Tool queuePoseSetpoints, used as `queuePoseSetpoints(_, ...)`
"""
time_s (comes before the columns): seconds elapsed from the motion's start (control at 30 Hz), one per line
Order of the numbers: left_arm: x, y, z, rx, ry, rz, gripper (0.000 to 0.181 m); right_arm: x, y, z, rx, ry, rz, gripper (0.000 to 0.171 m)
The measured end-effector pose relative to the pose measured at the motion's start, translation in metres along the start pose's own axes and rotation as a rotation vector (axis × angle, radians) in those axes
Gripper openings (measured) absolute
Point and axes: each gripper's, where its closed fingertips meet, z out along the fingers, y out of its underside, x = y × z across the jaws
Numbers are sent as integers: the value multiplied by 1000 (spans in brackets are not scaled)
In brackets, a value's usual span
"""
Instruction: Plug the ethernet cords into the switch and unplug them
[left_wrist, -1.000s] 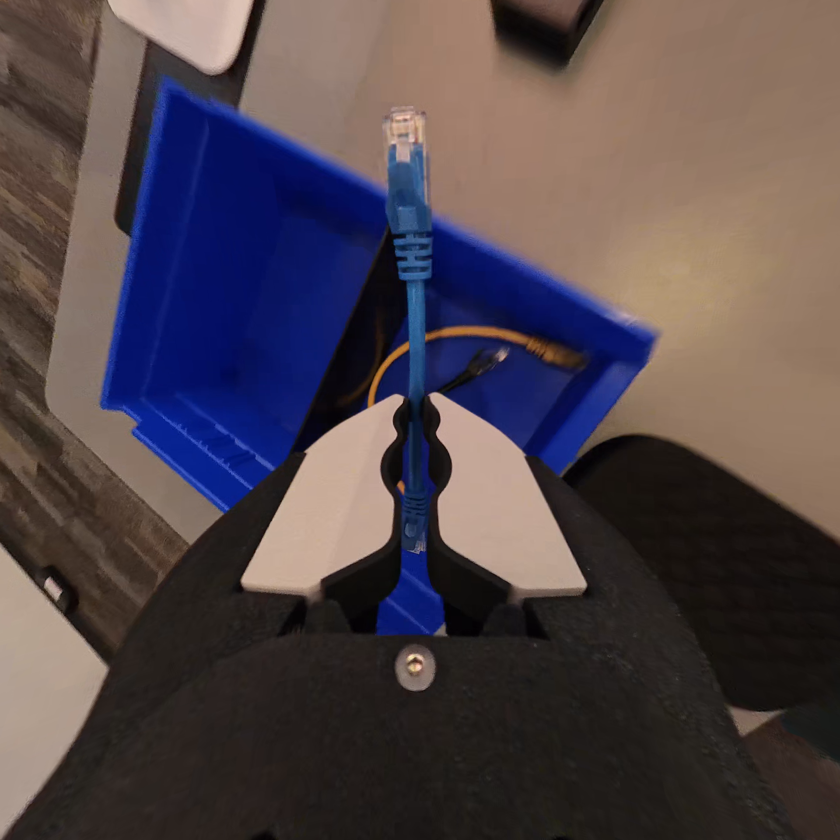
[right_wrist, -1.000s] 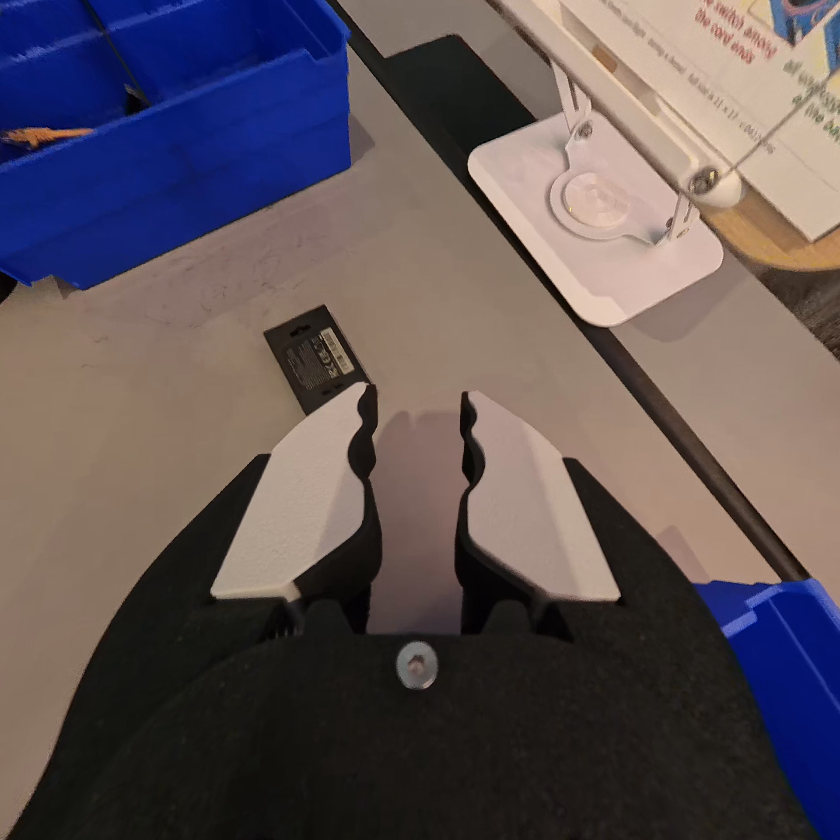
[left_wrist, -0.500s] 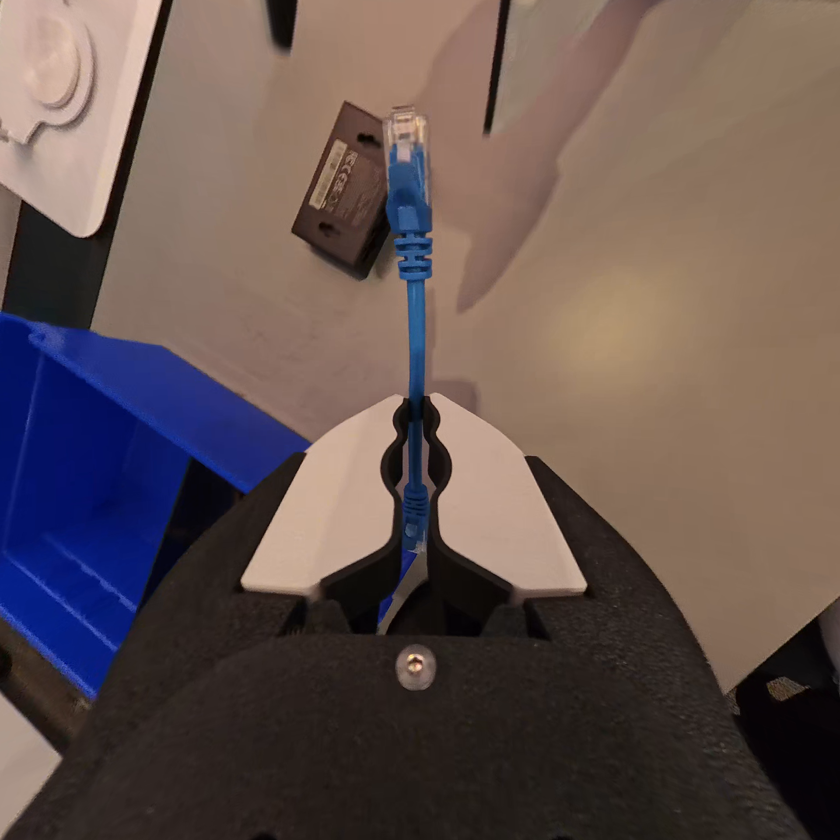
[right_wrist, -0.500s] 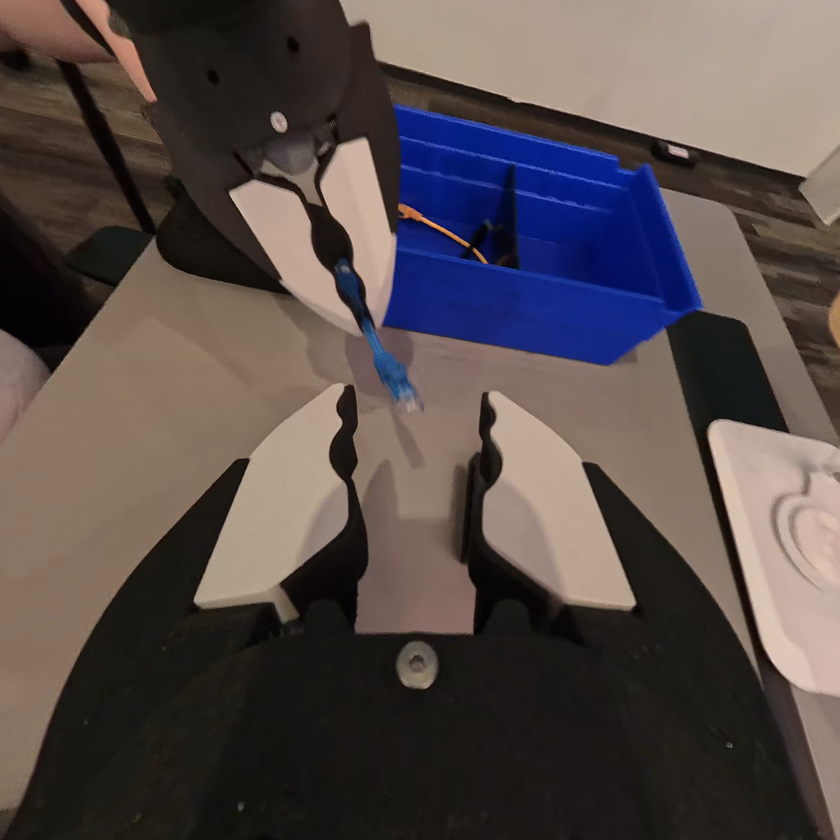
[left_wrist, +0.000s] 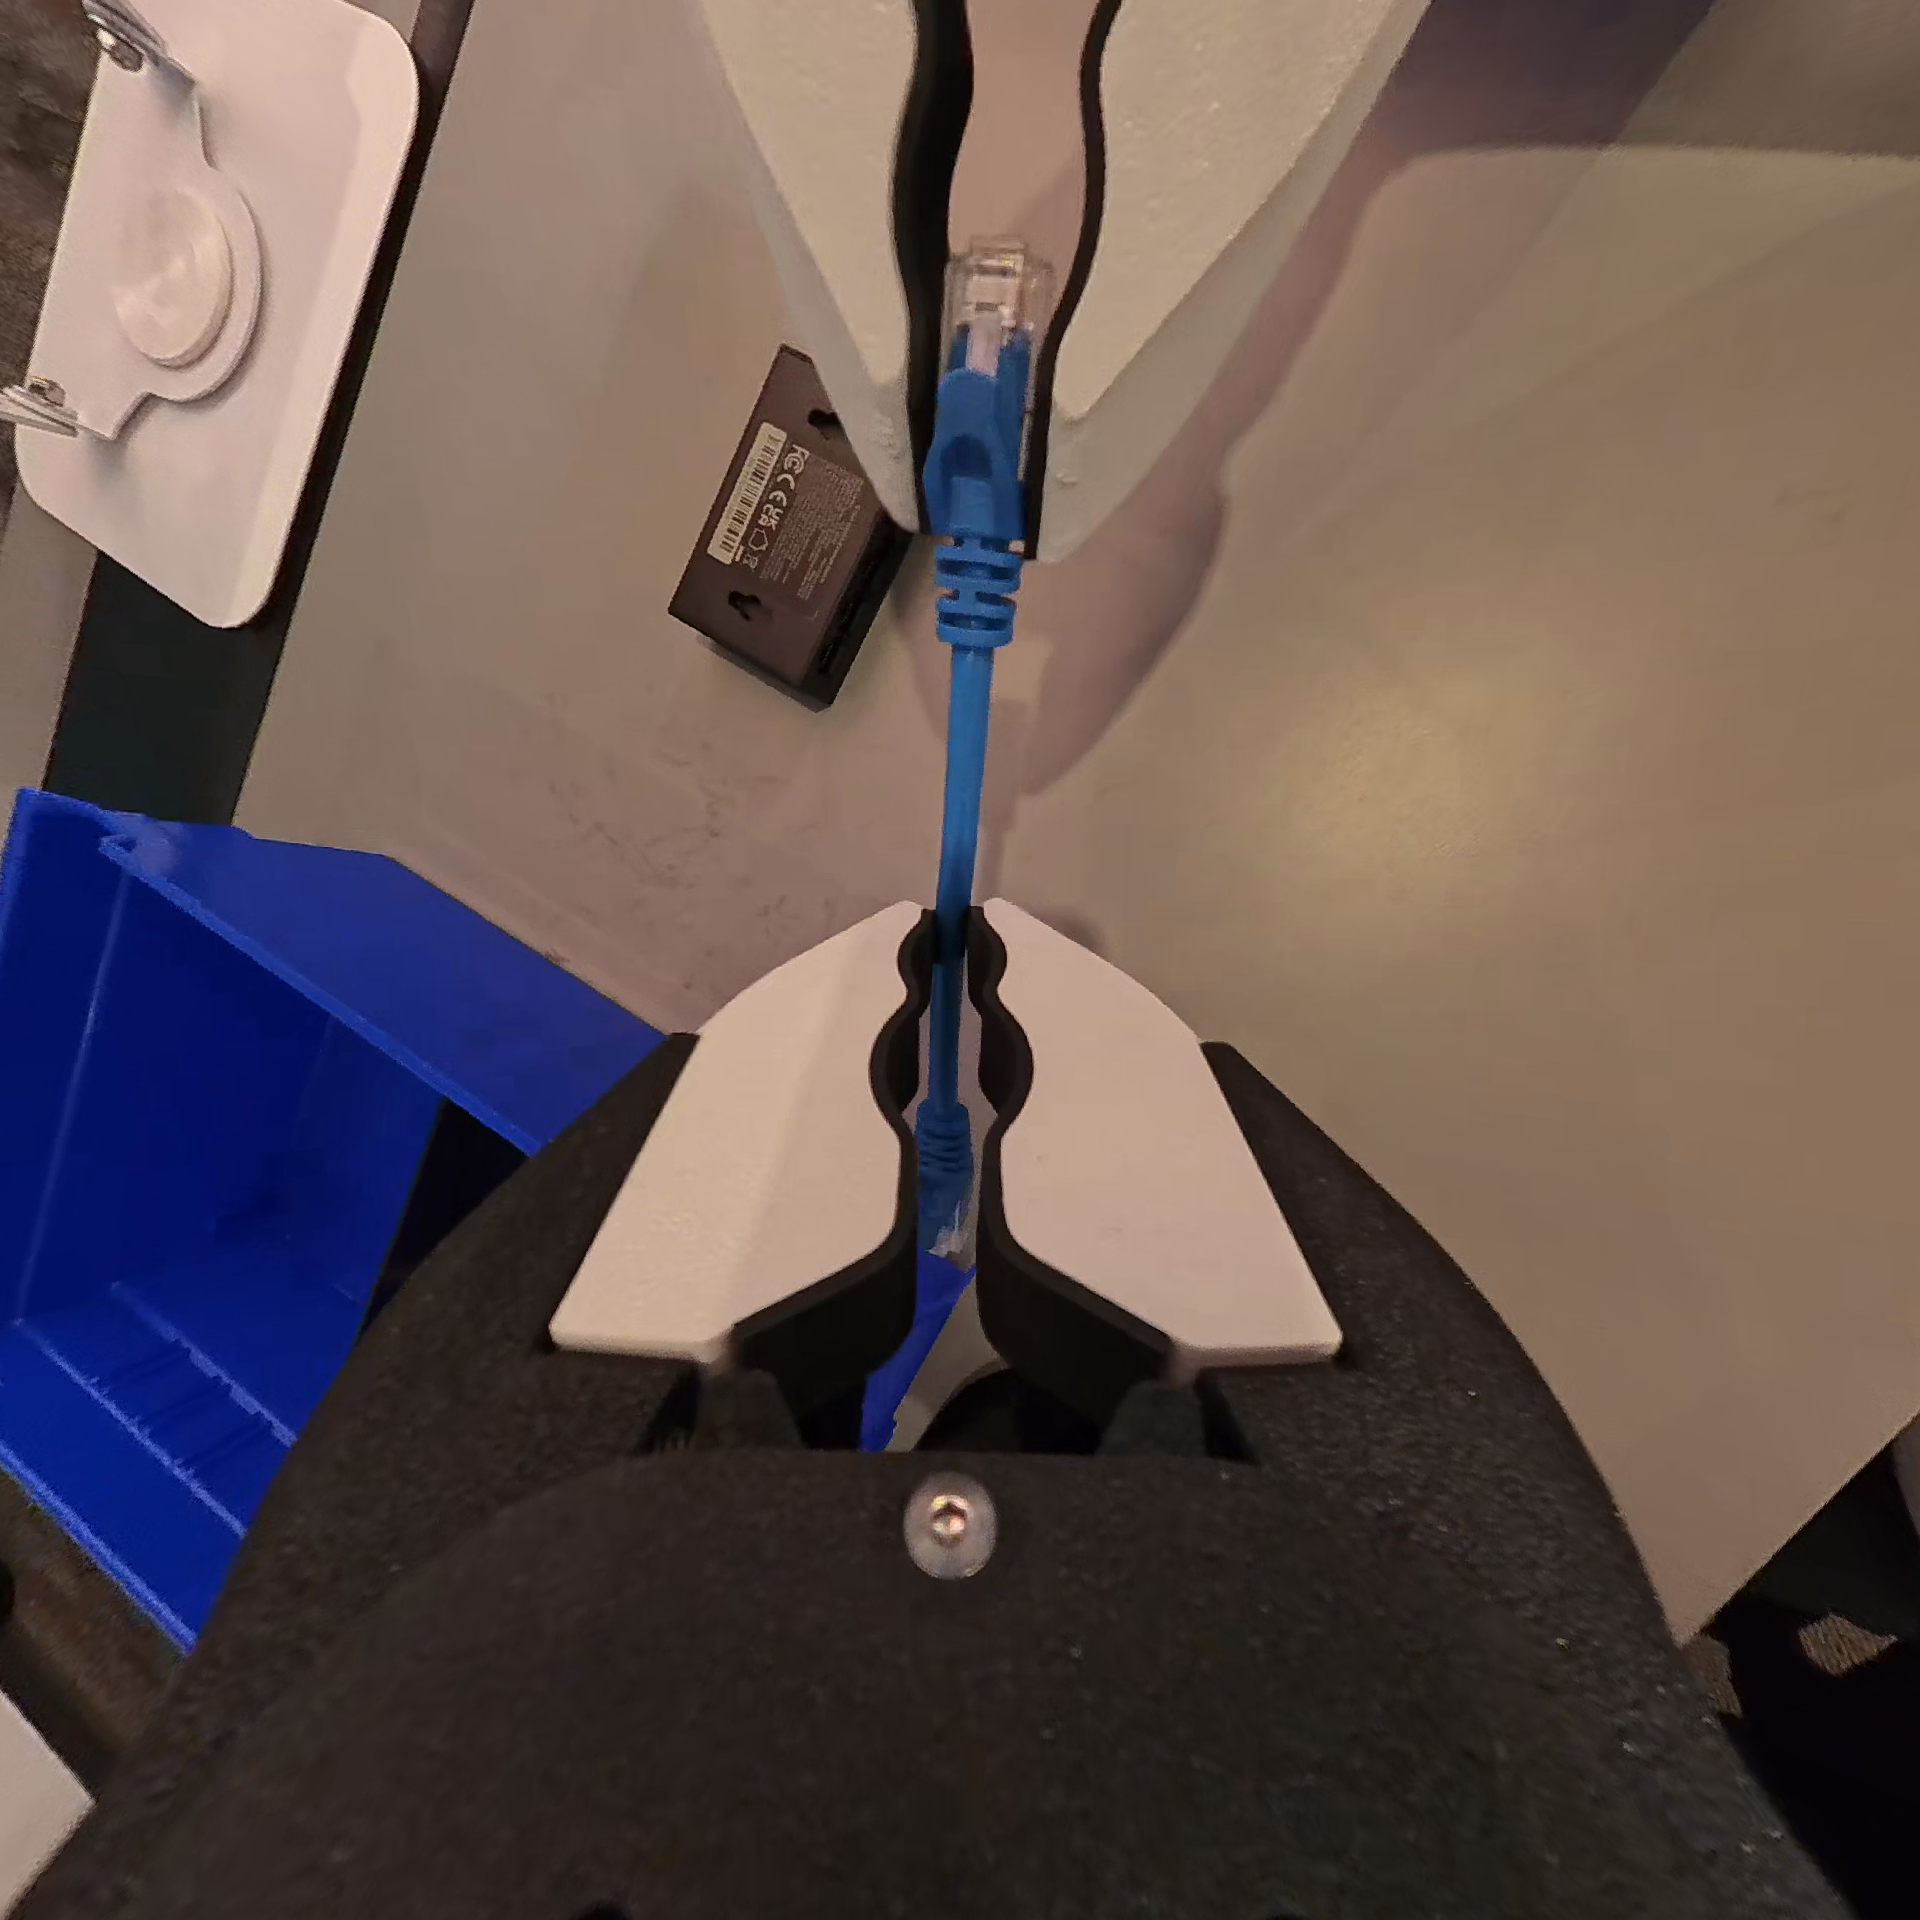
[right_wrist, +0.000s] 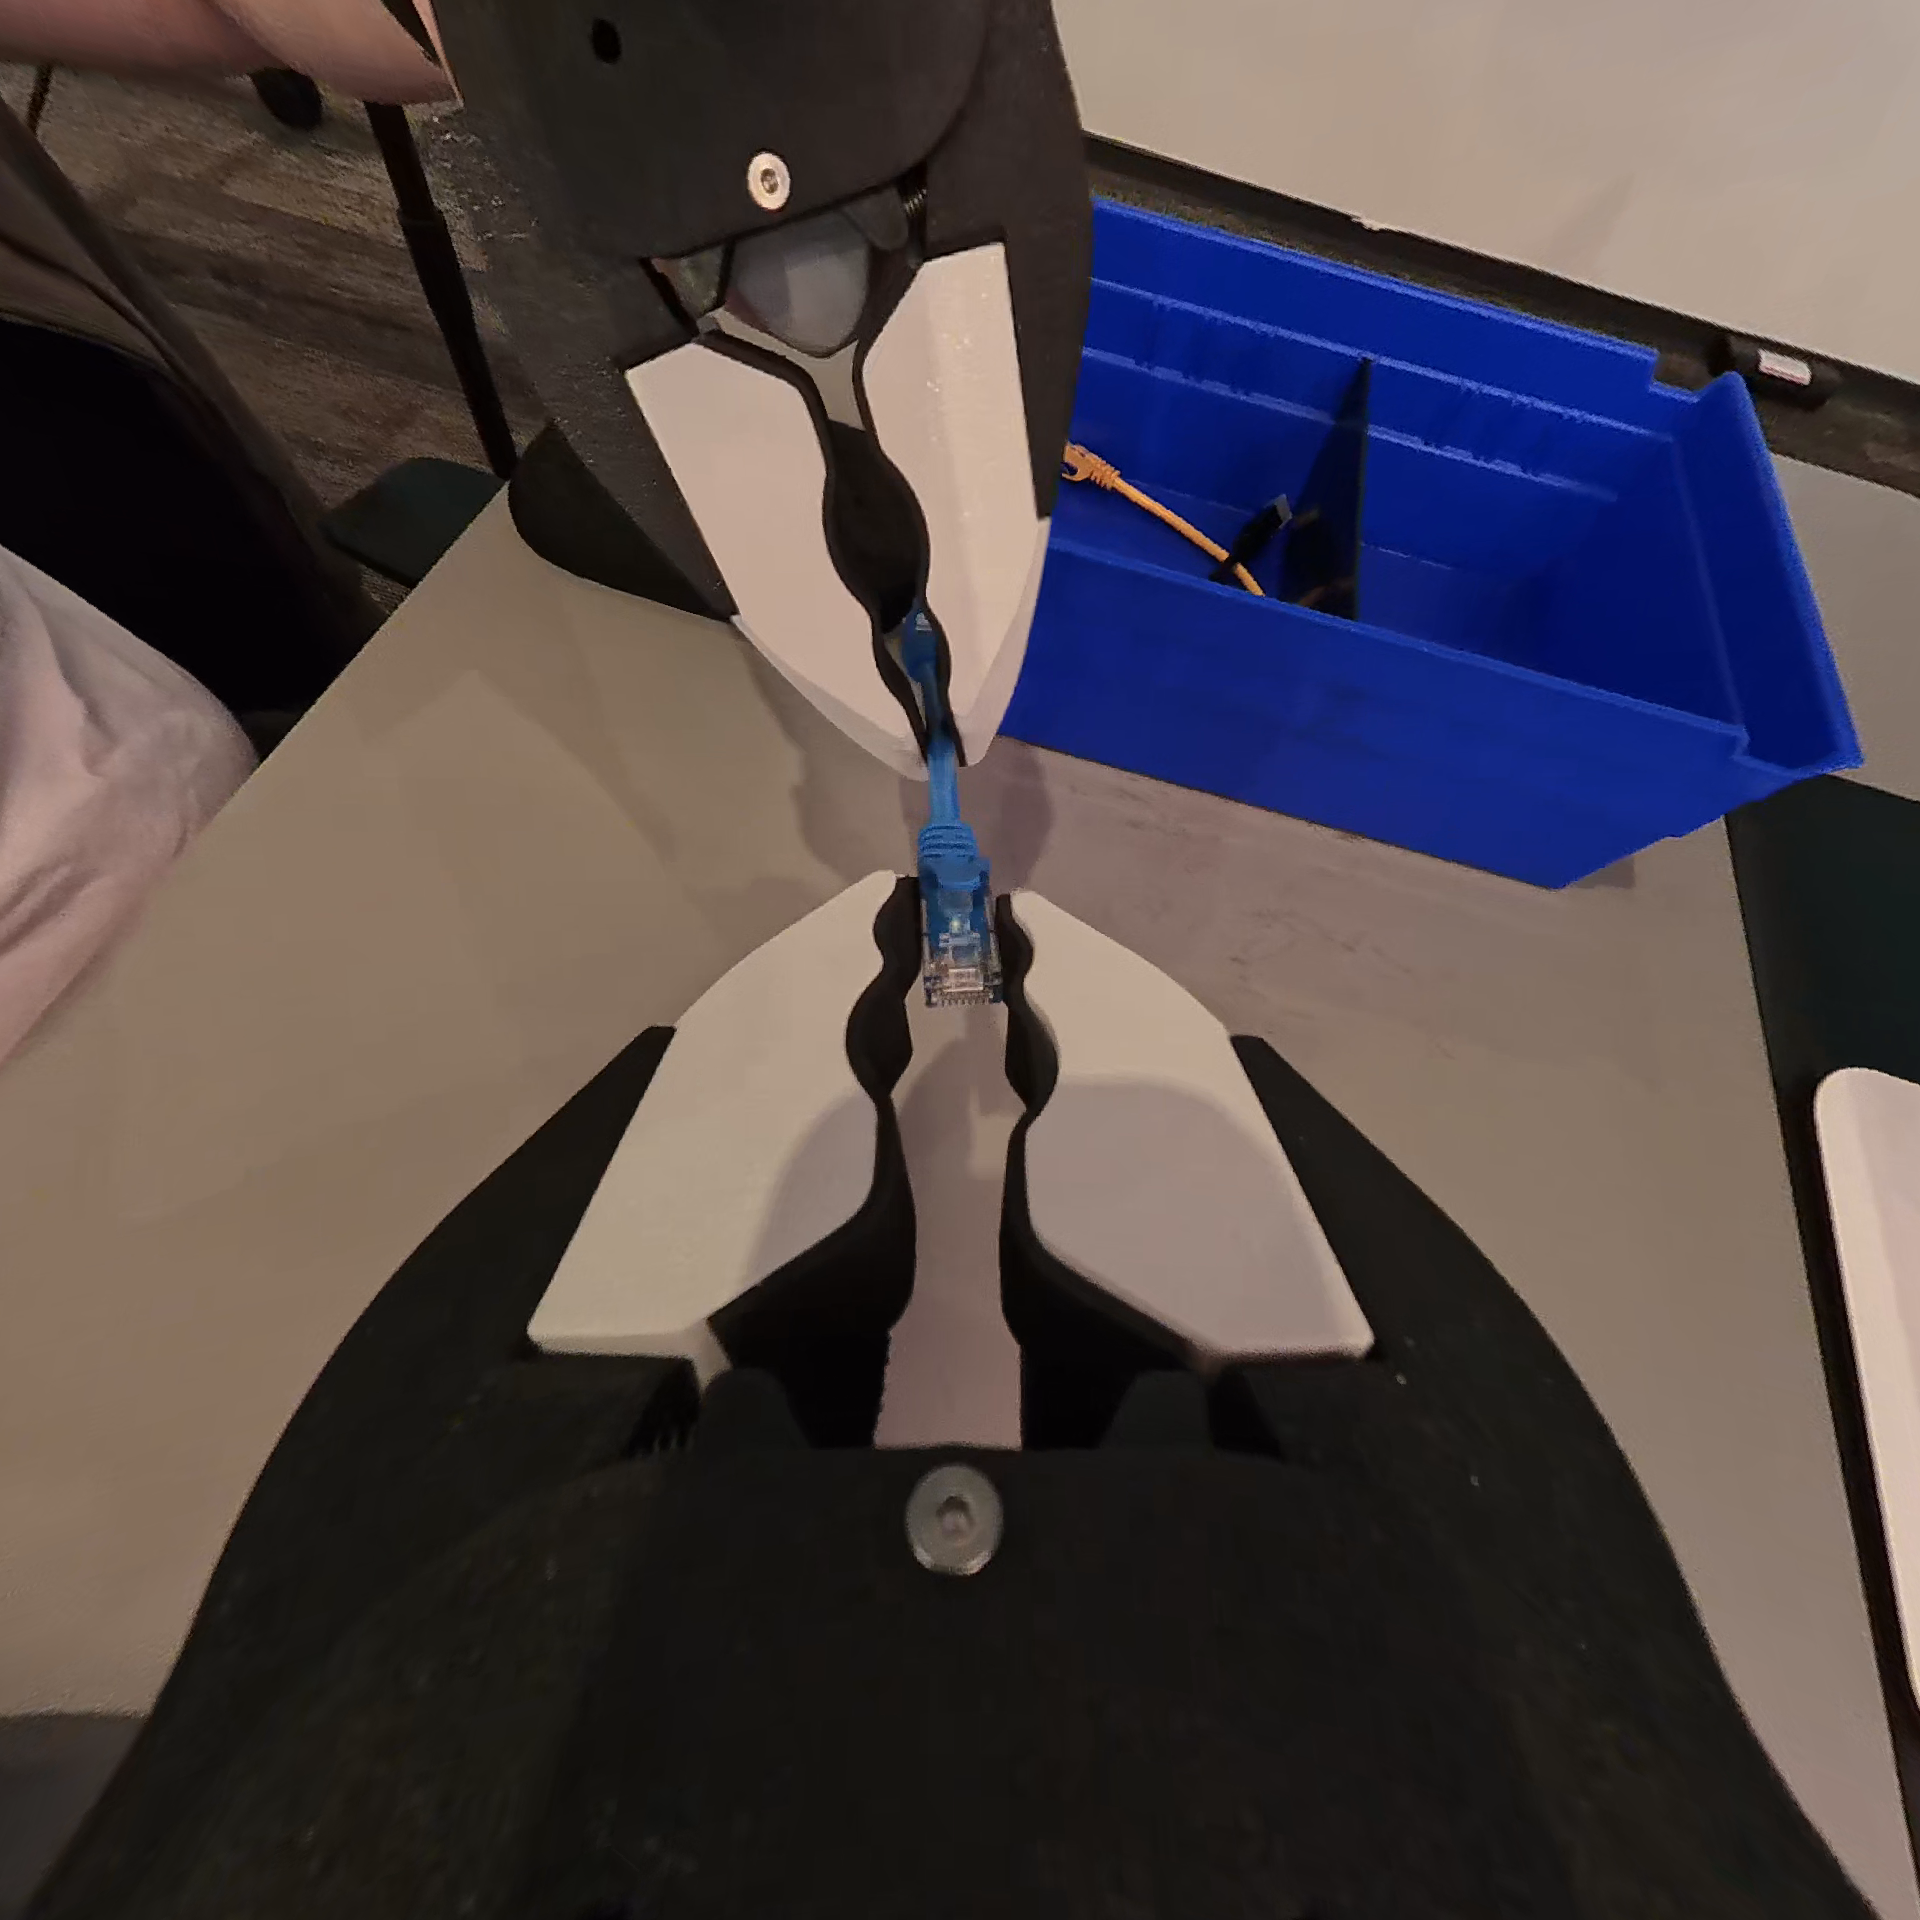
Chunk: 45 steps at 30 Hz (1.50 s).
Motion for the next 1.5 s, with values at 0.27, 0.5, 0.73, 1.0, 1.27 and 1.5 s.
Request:
queuePoseSetpoints(0.27,-21,-11,-18,198,-151,-49,30,12,-2,-3,14,49,64,12)
queuePoseSetpoints(0.5,18,-39,-43,556,-84,-257,26,34,-13,-14,113,132,157,12)
queuePoseSetpoints(0.73,15,-66,-33,879,-90,-466,33,27,-55,-46,365,97,171,12)
queuePoseSetpoints(1.0,-6,-94,-77,1156,-135,-403,49,1,-88,-73,598,-109,166,12)
queuePoseSetpoints(1.27,8,-110,-104,1232,-108,-262,47,-27,-89,-61,585,-291,126,12)
queuePoseSetpoints(1.5,24,-111,-105,1212,-63,-225,31,-39,-83,-55,524,-327,75,12)
